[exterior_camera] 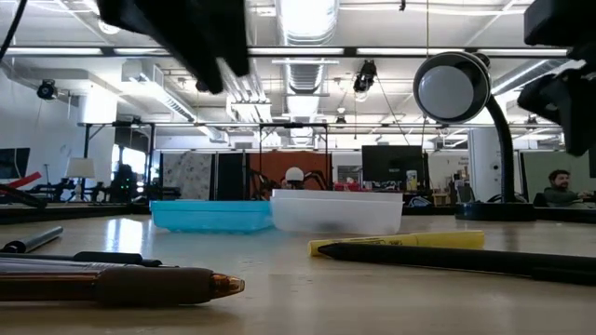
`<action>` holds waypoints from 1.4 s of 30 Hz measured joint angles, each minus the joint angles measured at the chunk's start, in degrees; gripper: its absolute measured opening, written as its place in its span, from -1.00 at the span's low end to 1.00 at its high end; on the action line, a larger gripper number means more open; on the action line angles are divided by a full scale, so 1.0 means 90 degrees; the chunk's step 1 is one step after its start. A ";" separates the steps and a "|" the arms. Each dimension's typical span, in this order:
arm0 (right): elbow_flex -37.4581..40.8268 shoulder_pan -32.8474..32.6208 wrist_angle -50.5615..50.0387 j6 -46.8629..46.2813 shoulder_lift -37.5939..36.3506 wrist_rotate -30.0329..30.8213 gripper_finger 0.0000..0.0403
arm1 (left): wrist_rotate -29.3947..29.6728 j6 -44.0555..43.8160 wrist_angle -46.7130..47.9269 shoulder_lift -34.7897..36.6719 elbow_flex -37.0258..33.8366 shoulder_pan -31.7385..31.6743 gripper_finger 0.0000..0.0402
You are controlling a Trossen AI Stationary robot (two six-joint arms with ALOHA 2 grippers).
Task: Pick & place school supplies into a supply box
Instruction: Put the black pen into the supply box
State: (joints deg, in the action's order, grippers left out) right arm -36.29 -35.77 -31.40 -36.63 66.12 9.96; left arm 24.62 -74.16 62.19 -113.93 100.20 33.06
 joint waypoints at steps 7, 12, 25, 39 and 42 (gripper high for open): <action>-0.0170 0.0004 0.0969 0.0409 0.0900 0.0000 -0.05 | 0.0114 -0.3121 0.0242 0.0174 -0.0597 0.0665 -0.27; -0.0525 0.0093 0.0977 0.0408 0.1308 0.0048 -0.05 | -0.0391 -0.6140 0.0845 0.0500 -0.1027 0.0837 -0.27; -0.0806 0.0612 0.0689 -0.0500 0.1570 0.0005 -0.05 | -0.1964 -0.6847 0.1000 0.0603 -0.2567 0.0030 -0.27; -0.0801 0.0602 0.0570 -0.0766 0.1535 0.0042 -0.05 | -0.2003 -0.6806 -0.0553 0.0847 -0.3757 -0.0168 -0.27; -0.0799 0.0602 0.0549 -0.0757 0.1533 0.0057 -0.05 | -0.2016 -0.6718 -0.0585 0.0855 -0.3796 -0.0225 -0.28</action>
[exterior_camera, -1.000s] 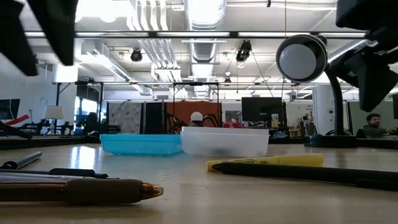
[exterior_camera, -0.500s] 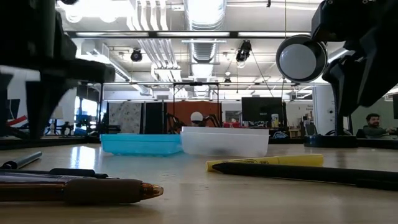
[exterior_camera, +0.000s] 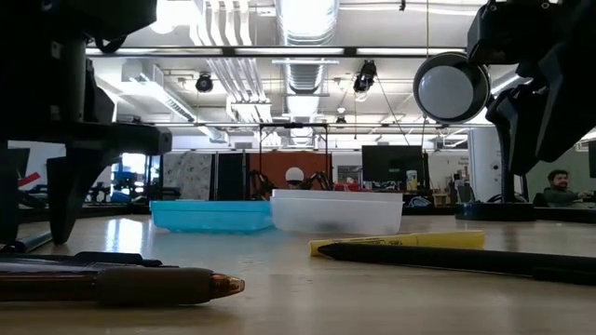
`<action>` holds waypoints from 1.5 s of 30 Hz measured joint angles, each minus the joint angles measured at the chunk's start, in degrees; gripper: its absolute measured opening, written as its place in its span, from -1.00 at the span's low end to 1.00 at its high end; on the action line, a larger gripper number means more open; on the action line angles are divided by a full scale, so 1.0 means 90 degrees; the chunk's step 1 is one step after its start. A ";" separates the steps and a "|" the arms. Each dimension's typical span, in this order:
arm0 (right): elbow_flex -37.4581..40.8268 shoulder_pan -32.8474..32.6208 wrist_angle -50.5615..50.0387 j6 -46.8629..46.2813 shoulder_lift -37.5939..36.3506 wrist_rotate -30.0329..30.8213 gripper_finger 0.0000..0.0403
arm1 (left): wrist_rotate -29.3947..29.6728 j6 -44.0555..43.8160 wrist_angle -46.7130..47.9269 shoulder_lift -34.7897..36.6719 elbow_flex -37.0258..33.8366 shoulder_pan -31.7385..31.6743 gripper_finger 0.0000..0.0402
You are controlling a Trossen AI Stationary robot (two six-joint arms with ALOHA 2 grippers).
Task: Pick & place school supplies into a supply box
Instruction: Put the black pen into the supply box
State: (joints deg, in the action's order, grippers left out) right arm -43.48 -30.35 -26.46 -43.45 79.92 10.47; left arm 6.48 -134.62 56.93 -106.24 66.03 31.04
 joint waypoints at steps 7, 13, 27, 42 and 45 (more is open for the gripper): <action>0.0026 0.0005 -0.0013 0.0011 -0.0002 0.0109 -0.05 | -0.0048 0.0112 -0.0042 0.0005 -0.0074 -0.0222 -0.48; 0.0051 0.0005 -0.0011 0.0011 -0.0002 0.0186 -0.05 | 0.0053 0.0314 -0.0170 0.0004 -0.0169 -0.0360 -0.78; 0.0061 -0.0034 -0.0035 -0.0301 -0.0118 0.0569 -0.05 | 0.0241 0.0776 -0.0261 0.0096 0.0023 -0.0370 -0.95; 0.0087 -0.0007 -0.1046 -0.1296 -0.1735 0.2174 -0.05 | 0.2648 0.2731 -0.0448 0.0459 0.2444 -0.1115 -0.95; 0.0145 0.0026 -0.1107 -0.1300 -0.1924 0.2189 -0.05 | 0.2436 0.4108 -0.0984 0.0210 0.2627 -0.1821 -0.95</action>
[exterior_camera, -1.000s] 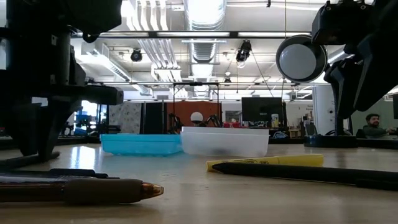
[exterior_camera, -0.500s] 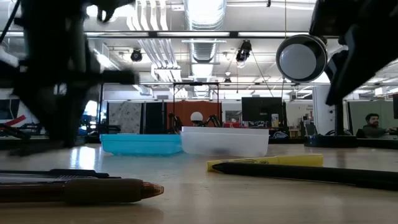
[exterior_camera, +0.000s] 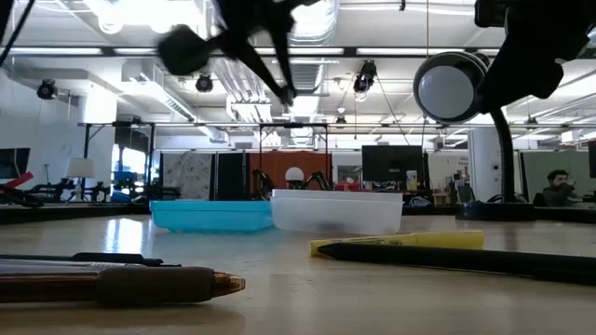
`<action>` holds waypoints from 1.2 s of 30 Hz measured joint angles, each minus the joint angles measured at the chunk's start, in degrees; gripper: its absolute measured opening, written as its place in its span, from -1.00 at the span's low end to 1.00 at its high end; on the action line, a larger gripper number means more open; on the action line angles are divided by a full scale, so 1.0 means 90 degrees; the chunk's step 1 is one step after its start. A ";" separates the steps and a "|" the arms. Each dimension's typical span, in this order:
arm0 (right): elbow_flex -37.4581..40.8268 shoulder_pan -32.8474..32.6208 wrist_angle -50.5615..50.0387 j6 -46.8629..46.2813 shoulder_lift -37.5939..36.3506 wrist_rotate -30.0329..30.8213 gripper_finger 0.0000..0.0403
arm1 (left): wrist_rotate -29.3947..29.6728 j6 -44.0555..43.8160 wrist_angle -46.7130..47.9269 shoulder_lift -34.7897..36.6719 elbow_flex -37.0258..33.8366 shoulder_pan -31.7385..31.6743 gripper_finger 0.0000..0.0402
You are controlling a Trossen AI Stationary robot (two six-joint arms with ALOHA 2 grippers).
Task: Pick & place school supplies into a supply box
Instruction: Put the black pen into the supply box
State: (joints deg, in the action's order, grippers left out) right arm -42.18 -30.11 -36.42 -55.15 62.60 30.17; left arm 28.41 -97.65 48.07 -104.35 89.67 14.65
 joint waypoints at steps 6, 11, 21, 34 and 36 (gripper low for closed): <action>0.0128 0.0000 -0.0157 -0.0335 -0.0204 -0.0002 -0.05 | -0.1272 0.1875 -0.0883 -0.0405 -0.0005 -0.1286 -0.96; 0.0178 0.0000 -0.0315 -0.0656 -0.0182 -0.0035 -0.05 | -0.1973 0.2468 -0.0927 -0.0658 -0.0005 -0.1732 -0.96; 0.0220 0.0000 -0.0313 -0.0675 -0.0146 -0.0051 -0.05 | -0.2252 0.2196 -0.0937 -0.1320 -0.0003 -0.1707 -0.93; 0.0239 0.0000 -0.0309 -0.0724 -0.0150 -0.0070 -0.05 | -0.1316 0.2881 -0.0733 -0.1404 0.0159 -0.1704 -0.55; 0.0239 0.0000 -0.0309 -0.0714 -0.0150 -0.0075 -0.05 | -0.1456 0.3323 -0.0482 -0.1329 0.0247 -0.1610 -0.54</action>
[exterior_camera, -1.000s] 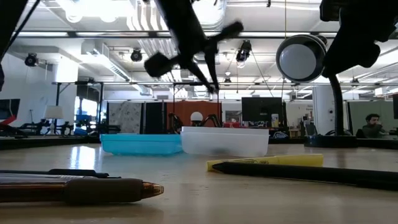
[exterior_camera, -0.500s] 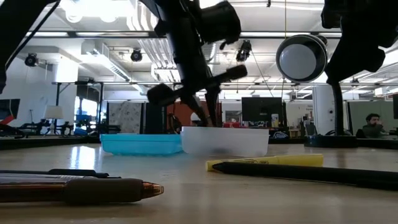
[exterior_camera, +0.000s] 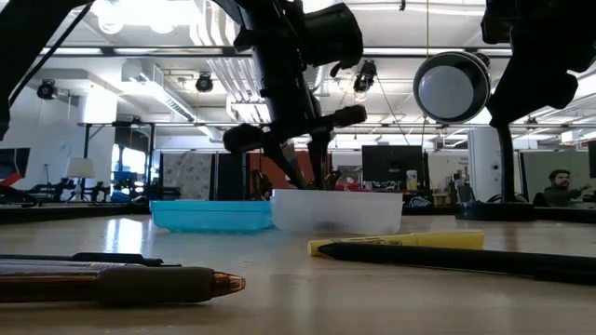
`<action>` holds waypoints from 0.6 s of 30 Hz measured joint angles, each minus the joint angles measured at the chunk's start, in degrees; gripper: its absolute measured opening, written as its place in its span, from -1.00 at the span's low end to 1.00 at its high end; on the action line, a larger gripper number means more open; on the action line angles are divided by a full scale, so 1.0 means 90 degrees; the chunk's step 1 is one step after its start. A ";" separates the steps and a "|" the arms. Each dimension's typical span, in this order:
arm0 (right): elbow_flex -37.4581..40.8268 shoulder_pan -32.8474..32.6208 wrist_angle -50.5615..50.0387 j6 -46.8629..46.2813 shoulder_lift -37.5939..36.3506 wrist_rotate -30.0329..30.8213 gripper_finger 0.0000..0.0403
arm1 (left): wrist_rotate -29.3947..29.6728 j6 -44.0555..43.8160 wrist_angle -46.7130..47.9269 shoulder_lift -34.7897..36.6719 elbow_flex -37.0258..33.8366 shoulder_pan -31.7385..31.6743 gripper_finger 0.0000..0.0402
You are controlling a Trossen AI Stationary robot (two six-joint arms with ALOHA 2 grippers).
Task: Pick & place school supplies into a supply box
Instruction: Put the black pen into the supply box
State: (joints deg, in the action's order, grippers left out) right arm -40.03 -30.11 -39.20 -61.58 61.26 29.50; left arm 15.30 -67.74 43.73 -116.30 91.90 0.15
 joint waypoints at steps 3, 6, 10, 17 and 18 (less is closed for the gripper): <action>0.0000 0.0000 0.0000 0.0098 0.0000 -0.0141 -0.05 | -0.0043 0.0831 0.0271 0.0329 0.0143 0.0442 -0.54; 0.0002 0.0000 0.0012 0.0367 0.0002 -0.0339 -0.05 | -0.0139 0.1623 0.0617 0.0828 0.0177 0.1112 -0.54; 0.0010 0.0000 0.0039 0.0860 0.0001 -0.0517 -0.05 | -0.0249 0.2533 0.0746 0.1251 0.0029 0.2195 -0.53; 0.0010 0.0000 0.0053 0.1202 0.0002 -0.0566 -0.05 | -0.0257 0.2710 0.1394 0.1344 -0.0048 0.3825 -0.53; 0.0010 0.0000 0.0059 0.1202 0.0002 -0.0566 -0.05 | -0.0222 0.2707 0.1622 0.1337 -0.0113 0.3994 -0.53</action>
State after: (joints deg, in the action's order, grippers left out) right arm -39.94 -30.11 -38.67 -50.76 61.28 24.40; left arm 13.31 -43.38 58.33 -104.27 90.88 36.10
